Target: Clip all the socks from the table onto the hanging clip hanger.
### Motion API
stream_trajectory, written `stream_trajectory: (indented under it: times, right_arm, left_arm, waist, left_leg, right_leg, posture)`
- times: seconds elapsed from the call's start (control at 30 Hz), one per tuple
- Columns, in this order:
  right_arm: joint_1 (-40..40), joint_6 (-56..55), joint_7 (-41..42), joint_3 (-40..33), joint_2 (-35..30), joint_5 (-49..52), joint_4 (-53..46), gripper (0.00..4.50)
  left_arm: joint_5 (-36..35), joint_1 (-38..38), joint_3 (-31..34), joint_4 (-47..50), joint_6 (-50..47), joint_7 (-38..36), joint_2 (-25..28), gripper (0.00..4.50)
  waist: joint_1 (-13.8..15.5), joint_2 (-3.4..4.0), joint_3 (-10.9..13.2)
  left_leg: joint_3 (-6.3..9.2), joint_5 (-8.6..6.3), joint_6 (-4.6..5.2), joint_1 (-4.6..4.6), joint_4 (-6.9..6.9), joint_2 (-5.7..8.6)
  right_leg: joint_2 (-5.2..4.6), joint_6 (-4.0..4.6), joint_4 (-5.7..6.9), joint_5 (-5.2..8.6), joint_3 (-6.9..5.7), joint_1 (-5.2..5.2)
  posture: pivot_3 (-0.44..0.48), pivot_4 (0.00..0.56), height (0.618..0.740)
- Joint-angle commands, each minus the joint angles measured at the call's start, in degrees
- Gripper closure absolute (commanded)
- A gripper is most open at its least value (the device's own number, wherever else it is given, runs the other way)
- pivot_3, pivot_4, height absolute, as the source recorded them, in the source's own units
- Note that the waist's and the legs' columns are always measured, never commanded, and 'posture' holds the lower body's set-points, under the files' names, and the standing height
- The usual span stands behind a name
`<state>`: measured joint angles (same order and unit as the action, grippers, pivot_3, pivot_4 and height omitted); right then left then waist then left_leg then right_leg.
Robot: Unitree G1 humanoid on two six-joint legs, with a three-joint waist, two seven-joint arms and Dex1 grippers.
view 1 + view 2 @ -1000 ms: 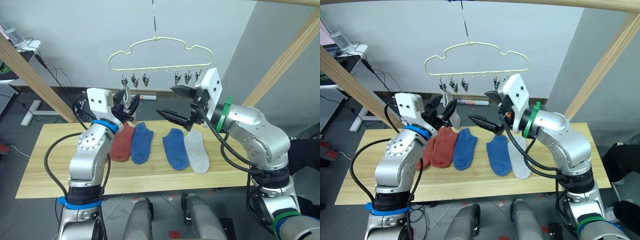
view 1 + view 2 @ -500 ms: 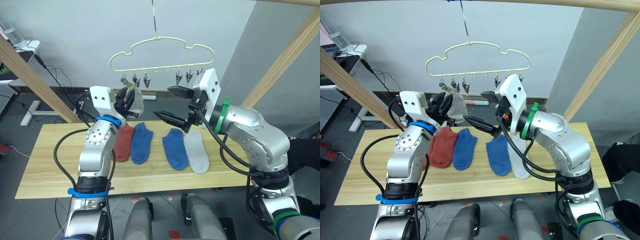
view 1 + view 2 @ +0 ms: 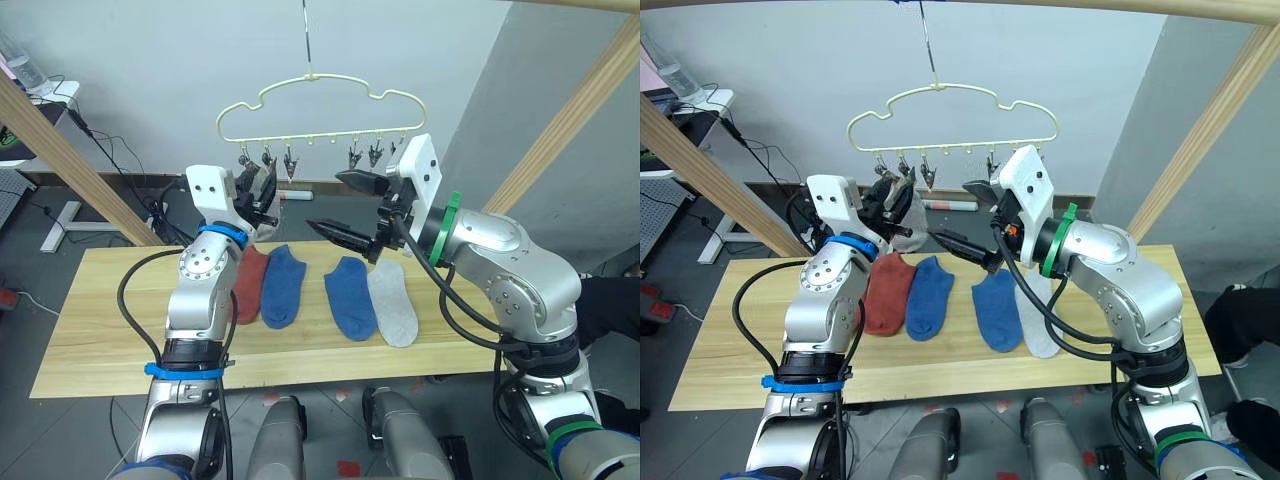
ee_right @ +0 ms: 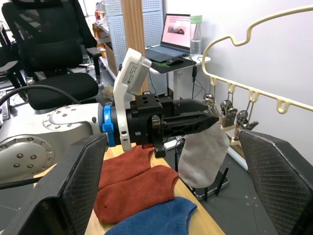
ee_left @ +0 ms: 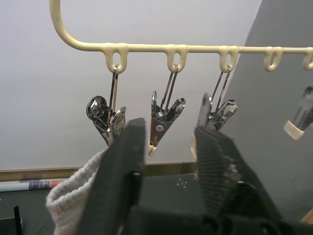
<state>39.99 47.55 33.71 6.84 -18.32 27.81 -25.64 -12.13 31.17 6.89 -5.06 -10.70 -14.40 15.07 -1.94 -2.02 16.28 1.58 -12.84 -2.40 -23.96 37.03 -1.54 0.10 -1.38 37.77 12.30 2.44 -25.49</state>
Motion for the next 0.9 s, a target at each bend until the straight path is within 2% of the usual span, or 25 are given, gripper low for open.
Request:
stream_trajectory:
  times: [0.03,0.07,0.5,0.63,0.9]
  right_arm:
    - [1.2,-0.4,-0.4,-0.5,-0.2,0.9,-2.5,0.03]
    - [1.1,-0.5,-0.5,-0.4,-0.4,0.7,-2.5,0.03]
    - [1.1,-0.8,-1.5,-0.3,-1.0,0.7,-2.6,0.03]
    - [1.1,-0.7,-1.8,-0.3,-1.0,0.9,-2.6,0.03]
    - [1.0,-0.7,-1.9,-0.3,-1.0,0.9,-2.6,0.03]
  left_arm:
    - [0.3,0.7,0.2,0.8,1.3,-0.1,-0.2,1.58]
    - [0.4,1.2,0.2,0.2,1.5,-0.1,-0.1,1.28]
    - [0.2,3.8,0.1,-3.9,3.5,-1.1,-0.5,1.28]
    - [0.4,4.3,0.2,-4.7,3.8,-1.0,-0.4,2.15]
    - [0.7,5.5,0.2,-6.6,4.7,-1.1,-0.3,2.15]
  waist:
    - [0.0,0.0,0.0]
    - [0.0,0.0,0.0]
    - [-0.1,0.0,0.0]
    - [-0.1,0.0,0.0]
    - [-0.4,0.0,0.0]
  left_leg:
    - [0.0,0.0,0.0,0.0,0.0,0.0]
    - [0.0,0.0,0.0,0.0,0.0,0.0]
    - [0.0,0.0,0.0,0.0,0.02,0.01]
    - [0.0,0.0,0.0,0.0,0.02,0.01]
    - [0.0,0.0,0.0,-0.01,0.02,0.01]
  right_leg:
    - [0.0,0.0,0.0,0.0,0.0,0.0]
    - [0.0,0.0,0.0,0.0,-0.01,0.0]
    - [0.0,0.16,0.01,-0.1,-0.01,0.0]
    - [0.0,0.14,0.02,-0.09,-0.01,0.0]
    - [0.0,0.14,0.02,-0.09,-0.01,0.01]
  posture:
    - [-0.058,0.253,0.74]
    - [-0.064,0.251,0.74]
    - [-0.068,0.251,0.74]
    - [-0.07,0.251,0.74]
    - [-0.071,0.25,0.74]
